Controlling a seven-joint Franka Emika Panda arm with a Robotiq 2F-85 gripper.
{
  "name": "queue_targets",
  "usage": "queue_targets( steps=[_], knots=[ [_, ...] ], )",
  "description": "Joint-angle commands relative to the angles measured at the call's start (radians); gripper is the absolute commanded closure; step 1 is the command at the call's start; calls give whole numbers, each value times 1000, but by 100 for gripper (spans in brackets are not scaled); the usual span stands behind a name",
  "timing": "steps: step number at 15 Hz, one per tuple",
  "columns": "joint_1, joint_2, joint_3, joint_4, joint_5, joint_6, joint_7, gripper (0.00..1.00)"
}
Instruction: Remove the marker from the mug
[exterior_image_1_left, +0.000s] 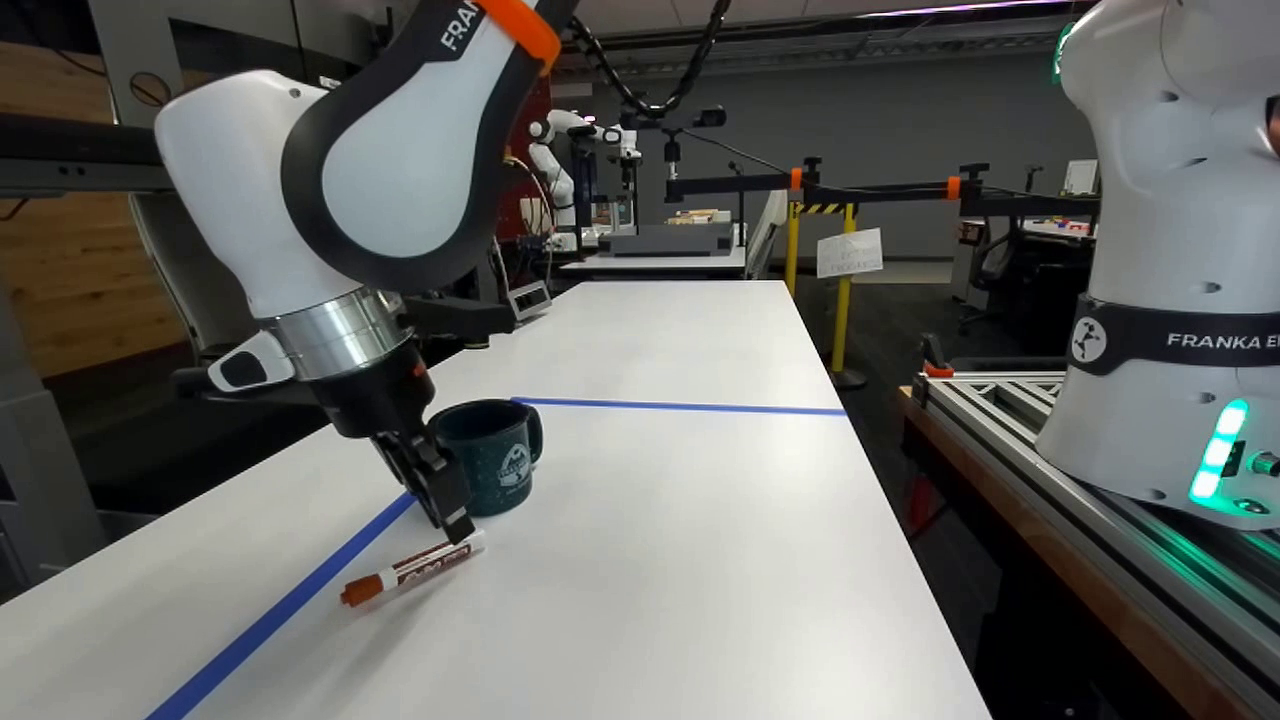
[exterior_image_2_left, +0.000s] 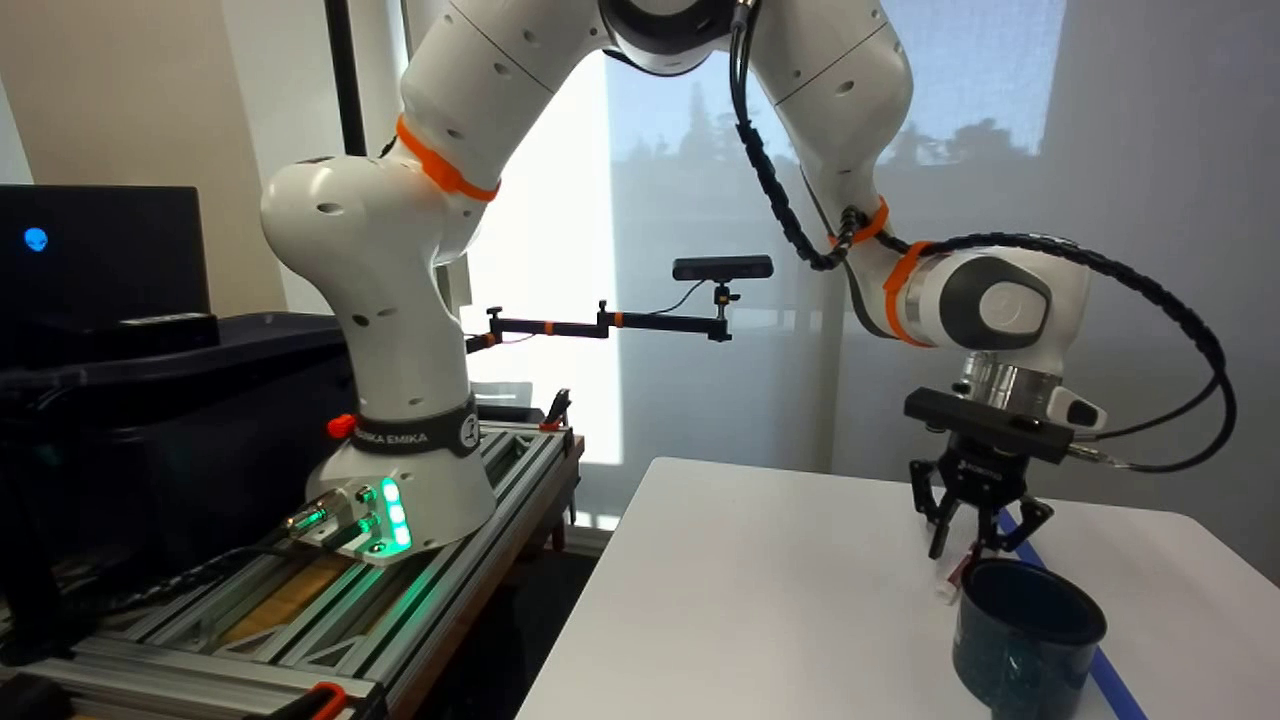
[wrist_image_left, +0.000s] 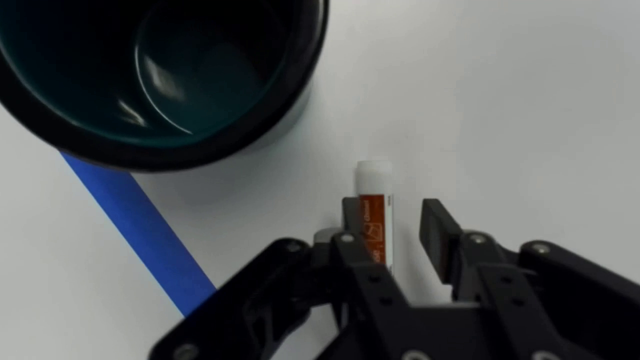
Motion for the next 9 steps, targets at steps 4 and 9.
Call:
queue_targets(
  steps=[4, 9],
  knots=[
    [17, -76, 4, 13, -26, -115, -18, 9],
    [0, -193, 31, -8, 46, -257, -11, 0]
  ],
)
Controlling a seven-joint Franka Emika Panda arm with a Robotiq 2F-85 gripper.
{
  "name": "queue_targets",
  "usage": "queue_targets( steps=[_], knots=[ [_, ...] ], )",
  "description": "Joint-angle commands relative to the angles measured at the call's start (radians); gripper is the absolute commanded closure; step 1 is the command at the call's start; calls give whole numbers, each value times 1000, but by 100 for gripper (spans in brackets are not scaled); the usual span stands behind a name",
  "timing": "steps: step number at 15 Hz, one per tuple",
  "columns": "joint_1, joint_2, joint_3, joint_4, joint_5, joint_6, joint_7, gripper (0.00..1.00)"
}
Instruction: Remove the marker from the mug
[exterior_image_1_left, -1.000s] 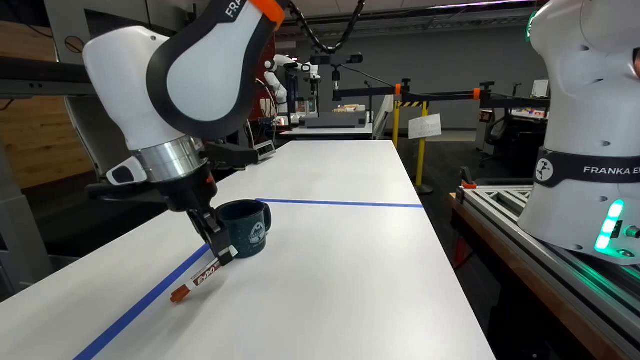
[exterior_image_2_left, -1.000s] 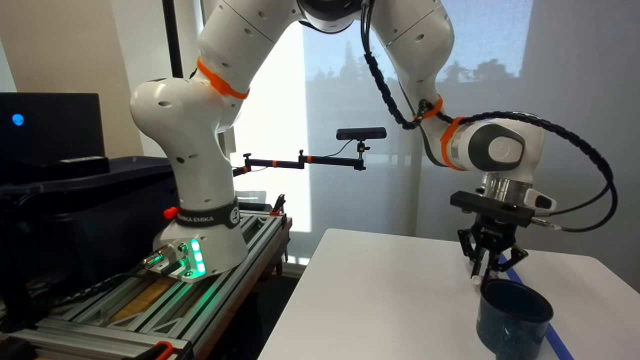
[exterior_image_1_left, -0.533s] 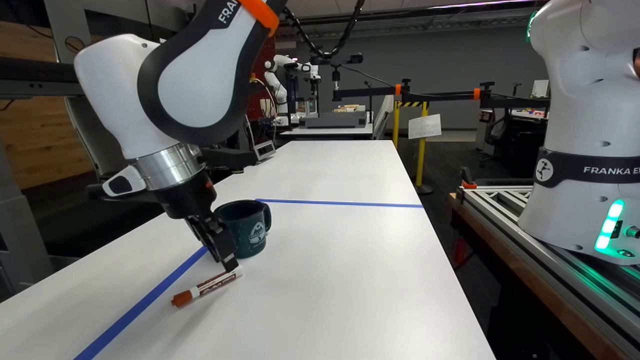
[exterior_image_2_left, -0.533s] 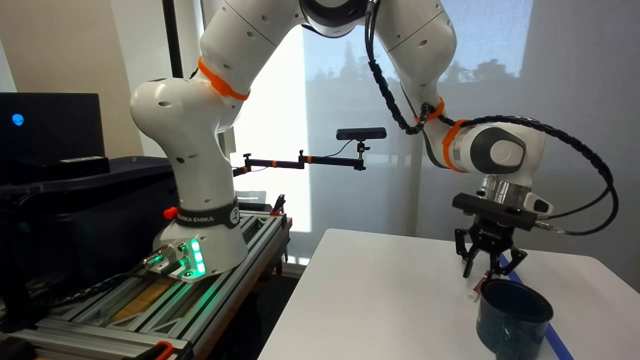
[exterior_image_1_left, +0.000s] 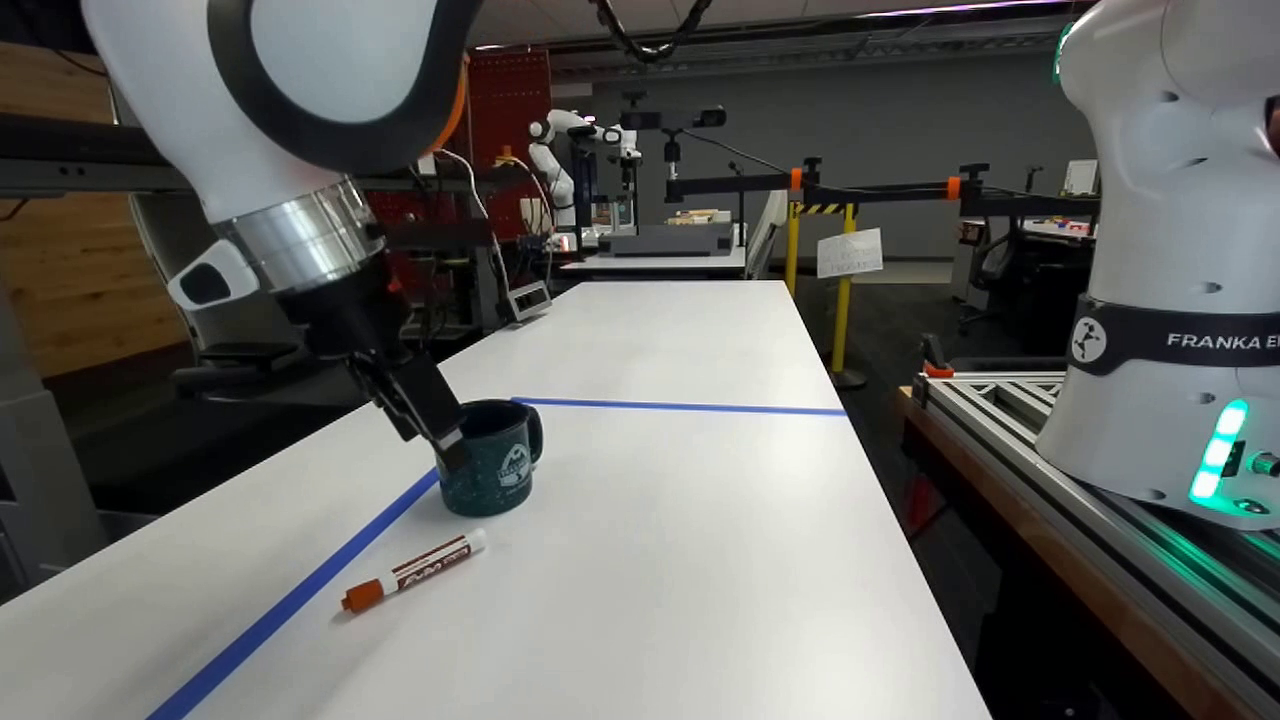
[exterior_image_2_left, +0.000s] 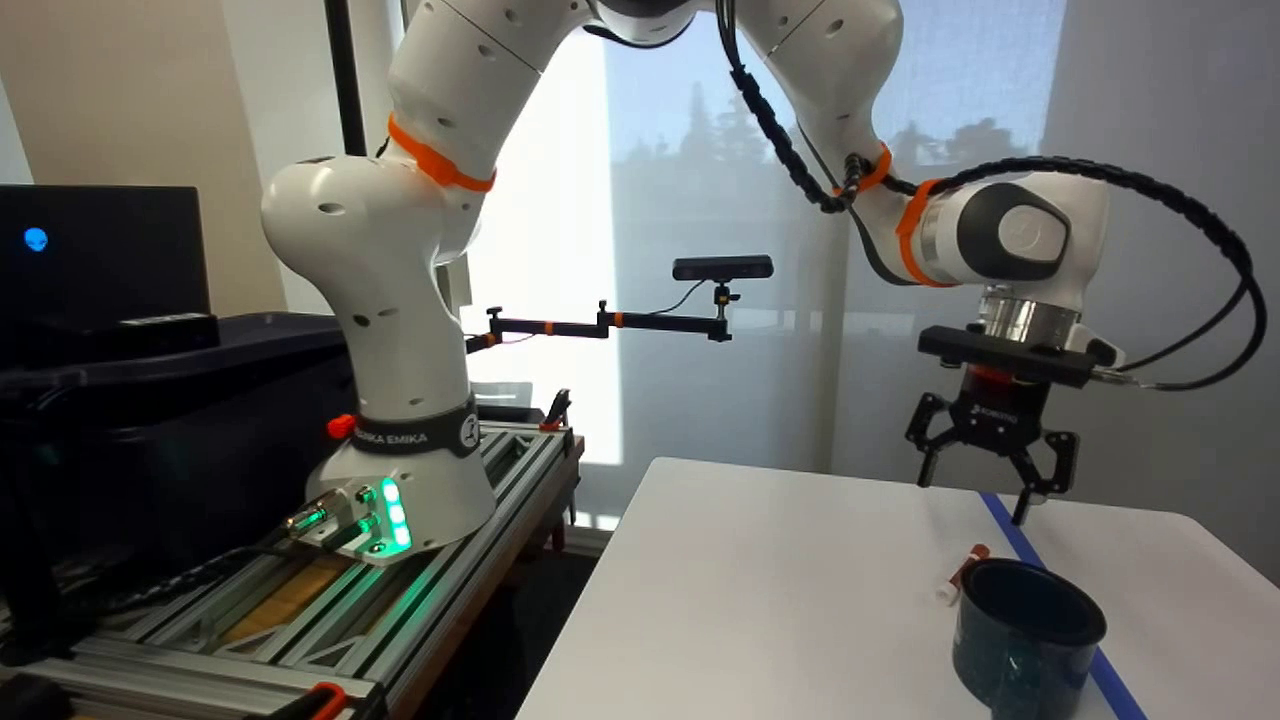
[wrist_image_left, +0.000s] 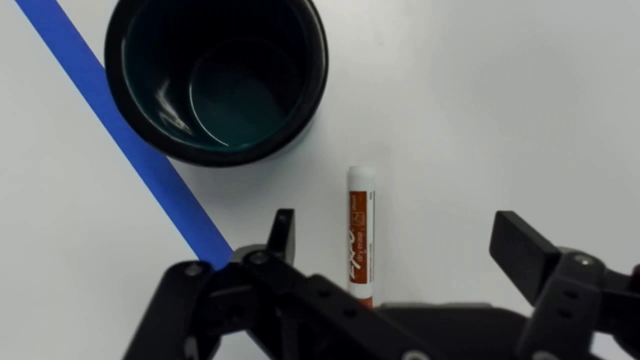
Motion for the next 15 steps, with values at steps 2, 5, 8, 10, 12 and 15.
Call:
queue_targets(
  steps=[2, 5, 8, 10, 12, 15],
  knots=[
    [-7, -125, 24, -32, 78, -133, 29, 0],
    [-5, -160, 17, -26, 144, -190, 117, 0],
    [-5, -137, 15, -2, 142, -186, 97, 0],
    [-8, -141, 14, -2, 150, -193, 109, 0],
    [-8, -141, 14, -5, 151, -193, 112, 0],
    [-9, -141, 14, -6, 152, -193, 113, 0]
  ],
)
